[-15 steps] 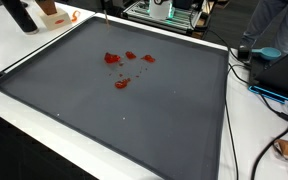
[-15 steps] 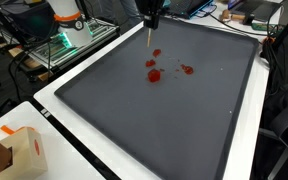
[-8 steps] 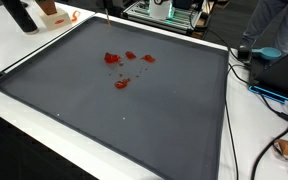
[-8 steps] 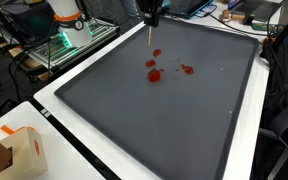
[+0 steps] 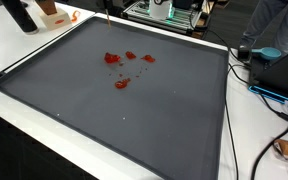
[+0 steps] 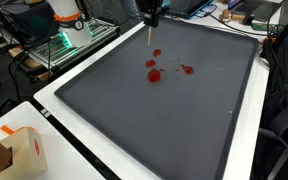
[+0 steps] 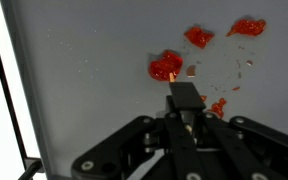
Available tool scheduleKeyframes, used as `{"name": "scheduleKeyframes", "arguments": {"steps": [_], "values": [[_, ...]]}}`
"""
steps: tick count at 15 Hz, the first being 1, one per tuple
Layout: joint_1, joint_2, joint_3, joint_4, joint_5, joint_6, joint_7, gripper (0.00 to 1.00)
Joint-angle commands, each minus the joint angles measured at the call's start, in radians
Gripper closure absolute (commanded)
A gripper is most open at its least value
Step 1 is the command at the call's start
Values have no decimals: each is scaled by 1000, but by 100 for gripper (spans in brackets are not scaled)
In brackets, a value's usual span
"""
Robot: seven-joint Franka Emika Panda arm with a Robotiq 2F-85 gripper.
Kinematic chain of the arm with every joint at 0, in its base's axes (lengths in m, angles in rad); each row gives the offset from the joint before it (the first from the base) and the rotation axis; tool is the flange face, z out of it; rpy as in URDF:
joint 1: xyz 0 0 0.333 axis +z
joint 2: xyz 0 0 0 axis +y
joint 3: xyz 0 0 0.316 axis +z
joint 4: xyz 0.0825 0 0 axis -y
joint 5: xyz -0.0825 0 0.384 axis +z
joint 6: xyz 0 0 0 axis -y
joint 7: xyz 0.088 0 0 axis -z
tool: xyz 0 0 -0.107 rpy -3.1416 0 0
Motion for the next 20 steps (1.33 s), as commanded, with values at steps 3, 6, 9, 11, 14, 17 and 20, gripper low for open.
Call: {"name": "scheduleKeyframes", "arguments": {"steps": [3,6,9,11,14,17,20], "values": [[-13,41,5,22,31,16,-48,97],[-19,87,-2,34,90,65,-115,97],[-30,127,0,38,153,106,-191,97],[-38,153,1,41,168,118,-217,97],[-47,184,1,37,161,154,-203,97],[-52,208,2,32,159,183,-196,97],[-58,228,2,30,159,200,-192,97]]}}
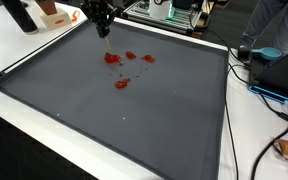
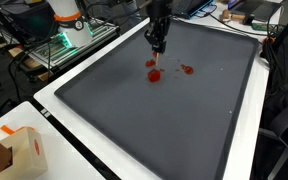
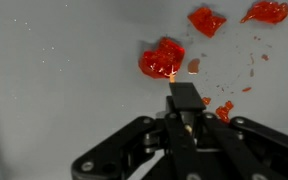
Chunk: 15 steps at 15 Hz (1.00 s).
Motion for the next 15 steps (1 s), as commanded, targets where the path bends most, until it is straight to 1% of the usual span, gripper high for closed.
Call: {"name": "scheduleKeyframes", "arguments": {"steps": [1,15], "values": [[-13,26,4,-3,14,27,-1,97],[-29,71,6,-16,24,89,2,97]]}}
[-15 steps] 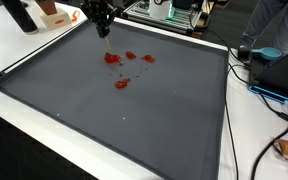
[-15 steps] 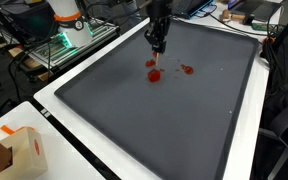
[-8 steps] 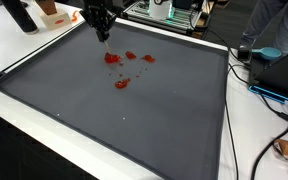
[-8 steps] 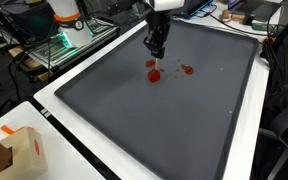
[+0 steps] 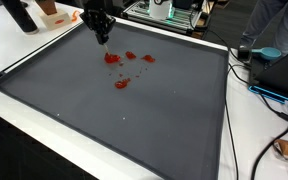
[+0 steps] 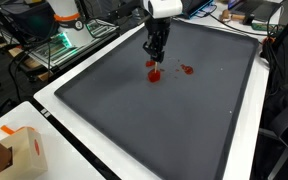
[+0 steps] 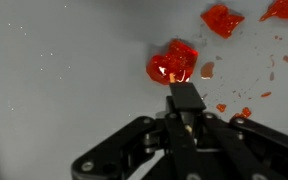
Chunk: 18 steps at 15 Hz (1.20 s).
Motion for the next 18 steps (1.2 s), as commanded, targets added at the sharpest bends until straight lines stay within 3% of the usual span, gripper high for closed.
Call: {"name": "scheduleKeyframes", "arguments": {"steps": [1,18], "values": [[-11,15,6,-12,23,36,-1,97],[-16,72,13,0,30,51,-4,97]]}}
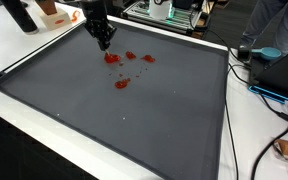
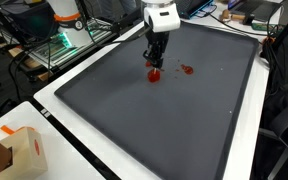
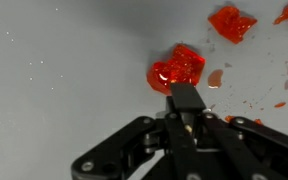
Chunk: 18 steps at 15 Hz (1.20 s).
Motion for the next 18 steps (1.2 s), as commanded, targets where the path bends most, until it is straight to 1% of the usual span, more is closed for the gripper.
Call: {"name": "scheduleKeyframes", "arguments": {"steps": [1,9,18], "values": [[-14,15,12,0,30,9,-5,97],[-27,-11,20,7,66,-23,-33,97],[-27,-87,6,24,55,-61,-17,97]]}}
